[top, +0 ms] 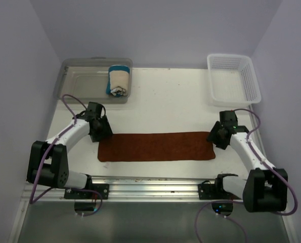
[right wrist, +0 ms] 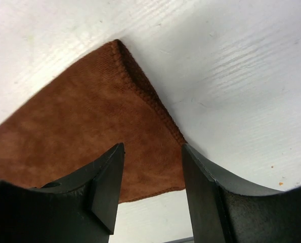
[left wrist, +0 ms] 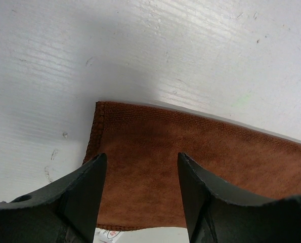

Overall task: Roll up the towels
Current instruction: Fold the towel

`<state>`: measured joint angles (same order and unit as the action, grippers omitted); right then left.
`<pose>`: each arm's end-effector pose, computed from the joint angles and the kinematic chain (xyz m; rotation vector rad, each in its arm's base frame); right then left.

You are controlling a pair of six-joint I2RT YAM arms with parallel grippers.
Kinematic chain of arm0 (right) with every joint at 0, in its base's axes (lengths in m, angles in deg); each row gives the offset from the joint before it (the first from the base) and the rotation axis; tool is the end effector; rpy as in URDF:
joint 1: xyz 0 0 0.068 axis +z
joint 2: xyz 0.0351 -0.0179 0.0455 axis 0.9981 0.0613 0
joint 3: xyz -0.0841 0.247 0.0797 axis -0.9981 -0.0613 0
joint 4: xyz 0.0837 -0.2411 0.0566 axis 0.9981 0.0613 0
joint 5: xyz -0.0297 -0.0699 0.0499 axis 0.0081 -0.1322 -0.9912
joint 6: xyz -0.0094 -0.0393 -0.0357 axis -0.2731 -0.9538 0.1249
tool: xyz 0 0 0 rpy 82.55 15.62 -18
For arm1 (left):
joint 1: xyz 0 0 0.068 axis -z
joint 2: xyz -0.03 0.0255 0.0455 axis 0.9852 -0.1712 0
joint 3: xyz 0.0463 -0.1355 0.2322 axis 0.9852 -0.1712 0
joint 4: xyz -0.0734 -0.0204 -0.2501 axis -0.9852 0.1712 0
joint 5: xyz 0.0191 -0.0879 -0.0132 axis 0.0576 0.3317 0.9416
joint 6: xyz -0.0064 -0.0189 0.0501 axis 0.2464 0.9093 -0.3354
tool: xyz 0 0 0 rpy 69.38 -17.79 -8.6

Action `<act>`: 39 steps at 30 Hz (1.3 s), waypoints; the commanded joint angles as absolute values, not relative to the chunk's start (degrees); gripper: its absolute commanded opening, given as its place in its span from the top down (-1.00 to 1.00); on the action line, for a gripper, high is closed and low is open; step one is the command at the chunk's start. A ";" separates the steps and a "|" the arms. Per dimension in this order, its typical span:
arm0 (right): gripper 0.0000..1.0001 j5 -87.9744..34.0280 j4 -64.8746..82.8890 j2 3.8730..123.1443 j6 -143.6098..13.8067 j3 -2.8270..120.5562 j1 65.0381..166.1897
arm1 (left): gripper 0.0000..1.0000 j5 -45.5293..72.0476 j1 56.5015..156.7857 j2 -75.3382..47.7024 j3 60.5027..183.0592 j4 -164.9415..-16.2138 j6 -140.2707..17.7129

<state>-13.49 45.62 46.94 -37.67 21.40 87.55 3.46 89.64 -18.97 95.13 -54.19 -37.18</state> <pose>0.2013 0.0001 0.1990 0.7890 2.5518 0.0592 0.2471 -0.0403 0.1798 -0.6394 2.7197 -0.1613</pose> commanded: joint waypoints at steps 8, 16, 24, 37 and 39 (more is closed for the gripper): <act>0.06 -14.67 39.88 58.80 -38.23 21.11 87.45 | -0.24 4.30 89.11 -17.07 94.97 -54.28 -38.23; 0.64 -14.15 39.08 57.93 -39.19 20.40 87.45 | -0.24 4.65 89.11 -17.60 93.56 -54.81 -38.32; 1.00 -13.01 43.11 52.24 -39.64 22.60 87.54 | -0.23 4.03 89.11 -17.34 92.59 -54.81 -37.70; 1.00 -19.07 53.05 39.21 -37.18 35.52 96.15 | -0.19 9.12 92.00 -21.20 88.46 -61.04 -35.86; 1.00 -19.16 53.58 38.94 -36.21 37.36 97.55 | -0.18 10.18 92.53 -21.90 88.20 -62.19 -35.42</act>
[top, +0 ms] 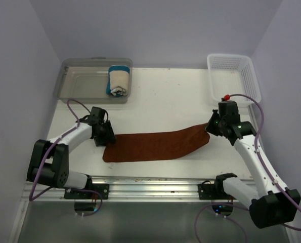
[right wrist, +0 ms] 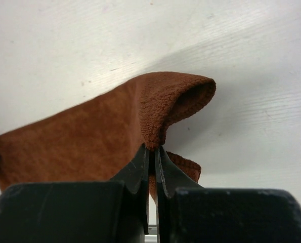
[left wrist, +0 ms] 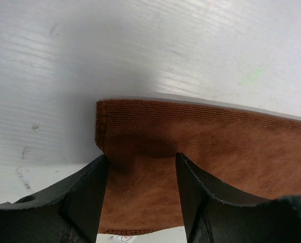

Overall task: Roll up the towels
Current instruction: Fold the towel

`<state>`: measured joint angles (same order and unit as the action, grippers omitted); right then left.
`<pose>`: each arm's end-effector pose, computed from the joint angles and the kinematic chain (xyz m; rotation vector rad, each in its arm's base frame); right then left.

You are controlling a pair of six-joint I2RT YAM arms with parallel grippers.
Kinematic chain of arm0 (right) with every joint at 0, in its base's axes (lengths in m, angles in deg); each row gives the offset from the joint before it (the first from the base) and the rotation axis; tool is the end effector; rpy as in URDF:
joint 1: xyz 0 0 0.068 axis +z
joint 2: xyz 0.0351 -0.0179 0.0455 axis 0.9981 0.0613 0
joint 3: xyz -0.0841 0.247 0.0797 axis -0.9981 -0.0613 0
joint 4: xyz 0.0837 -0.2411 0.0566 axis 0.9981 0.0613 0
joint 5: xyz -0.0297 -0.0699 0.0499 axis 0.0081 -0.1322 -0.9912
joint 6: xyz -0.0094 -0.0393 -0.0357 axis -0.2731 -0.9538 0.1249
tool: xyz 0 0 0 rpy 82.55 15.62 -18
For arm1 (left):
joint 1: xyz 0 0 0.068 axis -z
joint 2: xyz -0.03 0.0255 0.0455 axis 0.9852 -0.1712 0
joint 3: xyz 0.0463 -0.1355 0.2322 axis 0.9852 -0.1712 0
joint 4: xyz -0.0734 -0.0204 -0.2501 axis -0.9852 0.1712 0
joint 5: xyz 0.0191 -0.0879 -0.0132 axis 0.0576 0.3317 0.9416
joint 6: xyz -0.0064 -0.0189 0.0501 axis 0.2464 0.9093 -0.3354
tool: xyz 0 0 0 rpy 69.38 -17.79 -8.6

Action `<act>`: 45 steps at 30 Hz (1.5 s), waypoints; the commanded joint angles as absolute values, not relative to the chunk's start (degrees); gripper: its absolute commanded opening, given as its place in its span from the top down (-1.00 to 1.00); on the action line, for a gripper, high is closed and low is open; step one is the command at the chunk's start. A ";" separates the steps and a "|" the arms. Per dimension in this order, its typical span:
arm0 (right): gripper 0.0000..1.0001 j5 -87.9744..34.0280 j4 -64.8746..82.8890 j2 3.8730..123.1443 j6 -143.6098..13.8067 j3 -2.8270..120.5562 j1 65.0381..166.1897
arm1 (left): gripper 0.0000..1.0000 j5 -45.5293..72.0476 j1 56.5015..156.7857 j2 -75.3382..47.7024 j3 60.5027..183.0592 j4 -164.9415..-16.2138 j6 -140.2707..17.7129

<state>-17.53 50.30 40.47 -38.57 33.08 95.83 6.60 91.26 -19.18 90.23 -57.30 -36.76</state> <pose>0.1991 0.0316 0.2780 0.5224 2.4100 0.2883 0.2340 -0.0470 0.1581 -0.6090 2.7796 -0.2240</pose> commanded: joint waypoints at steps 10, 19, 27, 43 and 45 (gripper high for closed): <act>1.00 -10.91 51.30 46.40 -26.55 44.66 122.15 | -0.17 12.74 96.32 -24.63 90.74 -64.40 -34.18; 1.00 -3.25 49.11 62.37 -22.94 56.52 141.32 | -0.18 9.48 95.00 -21.21 93.90 -58.68 -37.26; 1.00 -3.42 49.63 76.90 -25.31 68.99 149.15 | -0.20 13.88 87.18 -14.97 93.82 -54.73 -40.86; 1.00 -8.17 49.11 93.77 -28.47 81.84 151.44 | -0.19 14.05 85.94 -16.81 91.19 -55.60 -40.52; 1.00 -8.35 49.19 94.75 -28.65 83.24 151.44 | -0.18 14.66 85.94 -17.86 90.48 -56.65 -39.99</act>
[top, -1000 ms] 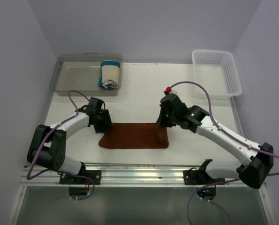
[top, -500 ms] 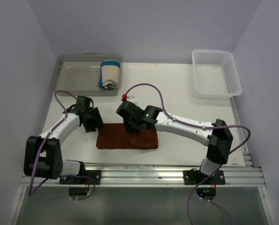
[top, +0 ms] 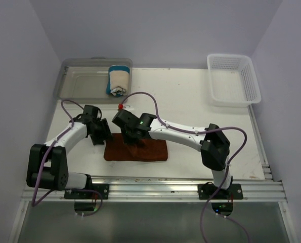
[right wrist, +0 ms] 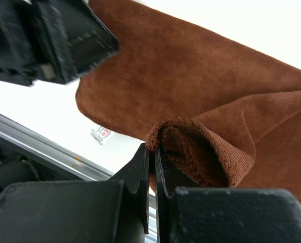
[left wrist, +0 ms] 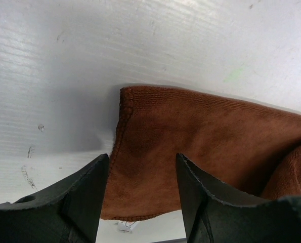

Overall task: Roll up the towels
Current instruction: Fold the towel

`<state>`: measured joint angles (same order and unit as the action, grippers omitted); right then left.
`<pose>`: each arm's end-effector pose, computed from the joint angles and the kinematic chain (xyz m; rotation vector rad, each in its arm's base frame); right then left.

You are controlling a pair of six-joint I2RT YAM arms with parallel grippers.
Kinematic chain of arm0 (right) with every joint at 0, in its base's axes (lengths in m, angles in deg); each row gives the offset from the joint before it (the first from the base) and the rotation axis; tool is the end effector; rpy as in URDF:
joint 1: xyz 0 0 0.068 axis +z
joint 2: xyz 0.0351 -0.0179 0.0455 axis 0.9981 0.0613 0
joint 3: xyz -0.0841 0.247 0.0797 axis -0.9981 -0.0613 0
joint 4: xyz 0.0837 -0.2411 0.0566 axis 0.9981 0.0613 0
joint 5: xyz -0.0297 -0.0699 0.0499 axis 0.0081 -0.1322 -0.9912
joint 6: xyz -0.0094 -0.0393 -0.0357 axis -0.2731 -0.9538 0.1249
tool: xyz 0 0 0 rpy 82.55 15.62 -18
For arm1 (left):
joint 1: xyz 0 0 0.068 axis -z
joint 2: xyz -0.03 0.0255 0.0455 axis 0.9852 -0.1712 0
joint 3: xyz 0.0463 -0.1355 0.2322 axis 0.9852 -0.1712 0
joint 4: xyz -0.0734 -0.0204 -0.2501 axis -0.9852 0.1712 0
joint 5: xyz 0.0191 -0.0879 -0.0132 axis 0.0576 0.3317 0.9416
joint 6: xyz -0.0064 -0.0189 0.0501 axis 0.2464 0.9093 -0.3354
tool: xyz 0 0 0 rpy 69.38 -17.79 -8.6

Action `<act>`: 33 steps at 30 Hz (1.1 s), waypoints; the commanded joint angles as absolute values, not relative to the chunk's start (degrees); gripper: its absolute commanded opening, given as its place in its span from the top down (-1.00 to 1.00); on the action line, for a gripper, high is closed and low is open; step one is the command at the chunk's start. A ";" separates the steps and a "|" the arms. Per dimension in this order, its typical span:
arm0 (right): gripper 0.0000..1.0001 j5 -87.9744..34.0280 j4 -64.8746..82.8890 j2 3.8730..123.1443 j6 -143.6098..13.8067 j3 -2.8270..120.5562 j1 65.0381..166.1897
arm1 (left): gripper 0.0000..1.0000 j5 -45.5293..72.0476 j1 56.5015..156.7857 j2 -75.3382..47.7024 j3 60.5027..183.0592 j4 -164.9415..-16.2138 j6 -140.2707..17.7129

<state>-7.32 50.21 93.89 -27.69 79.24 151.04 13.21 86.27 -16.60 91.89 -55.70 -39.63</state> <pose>0.1904 0.3828 0.2603 -0.3847 2.5771 0.4613 0.2373 -0.0306 0.1750 -0.6228 2.7467 -0.3690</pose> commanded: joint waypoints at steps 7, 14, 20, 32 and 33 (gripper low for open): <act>1.00 -9.66 49.72 98.35 -29.26 87.29 151.53 | -0.18 14.31 85.59 -18.39 90.57 -57.10 -39.11; 1.00 -10.28 49.55 101.43 -29.26 89.58 151.53 | -0.18 14.14 85.33 -18.31 90.92 -56.48 -39.20; 1.00 -10.46 49.81 103.54 -29.18 91.07 151.53 | -0.16 14.05 85.15 -17.16 90.22 -56.48 -39.46; 1.00 -10.98 51.57 108.02 -29.70 96.51 151.53 | -0.15 14.05 84.89 -17.43 89.60 -56.92 -39.37; 1.00 -11.07 51.74 108.20 -29.79 96.96 151.53 | -0.15 13.96 84.89 -17.34 89.60 -56.92 -39.37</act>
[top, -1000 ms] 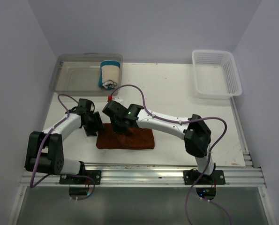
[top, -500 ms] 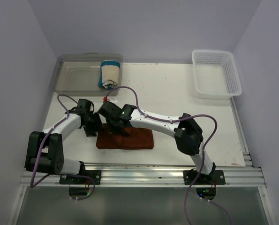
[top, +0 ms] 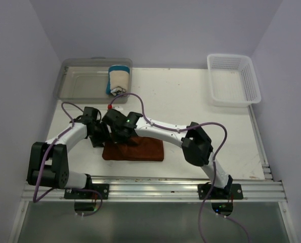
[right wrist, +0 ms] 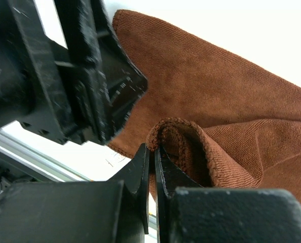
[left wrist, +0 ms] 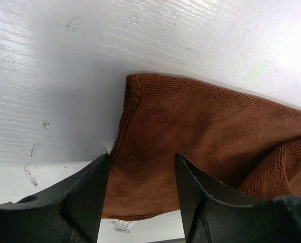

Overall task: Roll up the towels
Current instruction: Fold the towel

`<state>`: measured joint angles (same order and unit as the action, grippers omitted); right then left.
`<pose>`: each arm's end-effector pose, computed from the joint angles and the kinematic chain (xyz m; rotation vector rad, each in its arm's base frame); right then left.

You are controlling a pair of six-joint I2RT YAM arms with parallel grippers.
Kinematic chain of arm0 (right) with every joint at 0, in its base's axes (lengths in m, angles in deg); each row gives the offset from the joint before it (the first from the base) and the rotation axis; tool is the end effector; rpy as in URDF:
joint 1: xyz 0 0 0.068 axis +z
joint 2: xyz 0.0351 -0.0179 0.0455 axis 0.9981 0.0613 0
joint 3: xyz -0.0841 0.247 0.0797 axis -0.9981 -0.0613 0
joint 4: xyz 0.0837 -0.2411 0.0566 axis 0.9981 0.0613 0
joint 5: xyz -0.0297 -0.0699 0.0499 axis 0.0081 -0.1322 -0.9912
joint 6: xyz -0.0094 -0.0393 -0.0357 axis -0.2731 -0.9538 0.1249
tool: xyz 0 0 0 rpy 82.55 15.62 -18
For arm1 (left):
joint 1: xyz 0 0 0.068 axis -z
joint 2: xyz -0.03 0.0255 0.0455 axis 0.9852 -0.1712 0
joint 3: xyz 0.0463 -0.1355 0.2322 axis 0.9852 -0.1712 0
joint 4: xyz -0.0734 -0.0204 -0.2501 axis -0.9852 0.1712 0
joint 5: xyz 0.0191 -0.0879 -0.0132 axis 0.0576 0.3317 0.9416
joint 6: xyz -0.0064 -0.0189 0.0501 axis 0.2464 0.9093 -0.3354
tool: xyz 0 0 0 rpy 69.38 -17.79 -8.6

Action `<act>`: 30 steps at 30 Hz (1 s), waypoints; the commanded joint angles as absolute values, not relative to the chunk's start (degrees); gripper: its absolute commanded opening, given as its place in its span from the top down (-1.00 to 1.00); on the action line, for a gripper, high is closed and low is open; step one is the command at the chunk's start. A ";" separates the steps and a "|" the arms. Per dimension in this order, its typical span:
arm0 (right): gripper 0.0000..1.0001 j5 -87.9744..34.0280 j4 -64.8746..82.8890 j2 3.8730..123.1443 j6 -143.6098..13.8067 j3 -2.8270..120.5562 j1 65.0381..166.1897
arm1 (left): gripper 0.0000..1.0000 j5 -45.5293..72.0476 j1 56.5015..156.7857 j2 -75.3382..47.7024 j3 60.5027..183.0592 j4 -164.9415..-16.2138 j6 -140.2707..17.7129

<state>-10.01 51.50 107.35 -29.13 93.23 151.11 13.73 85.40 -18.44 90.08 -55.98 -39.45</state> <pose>0.2114 0.4322 0.2324 -0.4442 2.6048 0.4816 0.2335 -0.0269 0.1598 -0.6655 2.7971 -0.3576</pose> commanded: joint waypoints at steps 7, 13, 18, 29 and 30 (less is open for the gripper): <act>1.00 -11.95 52.44 110.31 -29.88 99.77 151.53 | -0.15 14.05 84.89 -17.60 89.60 -57.01 -39.64; 1.00 -11.69 52.45 110.40 -29.88 99.42 151.53 | -0.15 13.61 84.80 -17.08 89.69 -56.57 -39.46; 1.00 -11.95 52.18 110.57 -29.88 98.63 151.61 | -0.15 10.54 82.79 -13.92 94.69 -51.83 -39.90; 0.45 -14.58 48.60 112.33 -31.89 99.16 151.53 | -0.15 10.18 75.66 -11.80 101.39 -47.69 -41.04; 0.18 -18.15 47.79 112.50 -32.86 99.42 151.53 | -0.15 10.27 75.57 -11.71 101.12 -47.78 -40.96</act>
